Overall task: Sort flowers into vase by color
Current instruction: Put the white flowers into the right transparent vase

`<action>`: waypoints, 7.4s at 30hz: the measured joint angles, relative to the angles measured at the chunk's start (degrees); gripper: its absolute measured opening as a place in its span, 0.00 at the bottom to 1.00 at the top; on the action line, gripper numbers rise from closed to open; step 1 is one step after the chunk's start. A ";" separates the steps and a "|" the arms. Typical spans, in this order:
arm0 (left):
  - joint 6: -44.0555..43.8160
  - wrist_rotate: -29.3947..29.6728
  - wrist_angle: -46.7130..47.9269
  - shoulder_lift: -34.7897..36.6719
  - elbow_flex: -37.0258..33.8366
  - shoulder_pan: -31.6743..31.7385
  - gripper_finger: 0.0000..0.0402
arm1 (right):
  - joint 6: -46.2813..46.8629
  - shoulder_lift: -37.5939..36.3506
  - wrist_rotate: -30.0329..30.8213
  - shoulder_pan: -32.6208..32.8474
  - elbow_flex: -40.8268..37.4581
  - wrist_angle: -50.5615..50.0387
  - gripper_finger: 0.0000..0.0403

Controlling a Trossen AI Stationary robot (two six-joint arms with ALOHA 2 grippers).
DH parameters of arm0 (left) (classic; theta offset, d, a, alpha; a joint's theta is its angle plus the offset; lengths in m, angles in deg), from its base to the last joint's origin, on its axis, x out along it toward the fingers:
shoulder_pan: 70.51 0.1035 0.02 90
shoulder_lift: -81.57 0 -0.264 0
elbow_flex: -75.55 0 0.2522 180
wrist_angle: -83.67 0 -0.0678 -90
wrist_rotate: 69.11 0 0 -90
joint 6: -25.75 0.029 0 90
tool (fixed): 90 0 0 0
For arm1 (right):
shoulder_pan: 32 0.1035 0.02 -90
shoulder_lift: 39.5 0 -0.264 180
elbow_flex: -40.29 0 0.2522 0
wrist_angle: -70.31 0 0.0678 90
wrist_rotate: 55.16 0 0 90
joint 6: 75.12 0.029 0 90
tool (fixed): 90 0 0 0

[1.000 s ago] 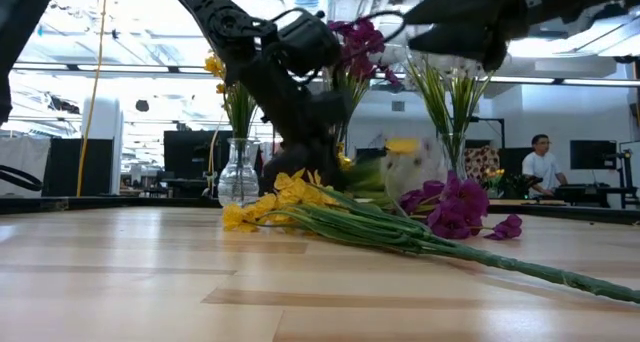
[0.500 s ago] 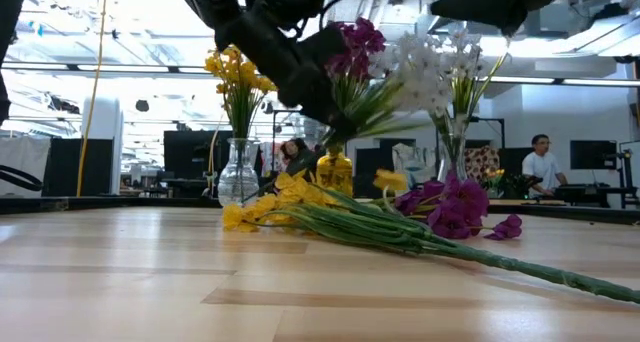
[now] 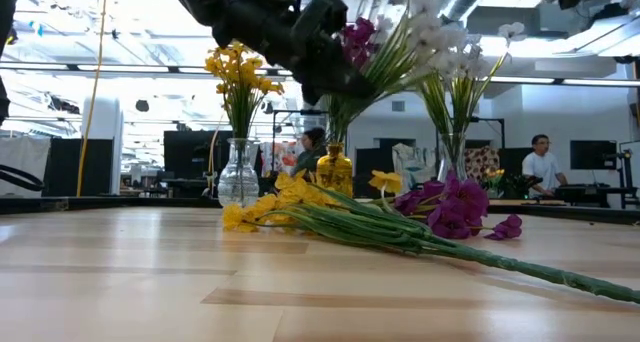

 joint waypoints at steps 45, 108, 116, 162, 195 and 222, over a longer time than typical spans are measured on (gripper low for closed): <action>4.21 8.28 -21.16 -0.14 -1.04 -10.56 0.01 | -0.19 10.92 -4.46 -12.34 -0.02 19.56 0.60; 4.12 15.61 -25.38 -0.14 -1.04 -10.63 0.09 | -6.78 10.88 -20.78 -23.76 -0.02 28.14 0.15; 7.17 17.54 -17.54 4.12 -1.04 -10.59 0.28 | -9.62 10.21 -19.72 -22.27 -0.02 27.83 0.11; 14.65 0.76 -13.89 9.17 -12.43 1.39 0.44 | -26.33 -17.16 -5.15 -36.20 -0.02 3.83 0.12; 10.68 -0.07 -13.38 9.17 -12.43 4.98 0.44 | -16.65 -22.06 -5.17 -38.99 -0.02 -13.30 0.12; 9.09 -0.06 -13.33 9.17 -12.43 4.96 0.44 | -16.22 -8.89 -5.48 -46.53 -0.02 -14.55 0.14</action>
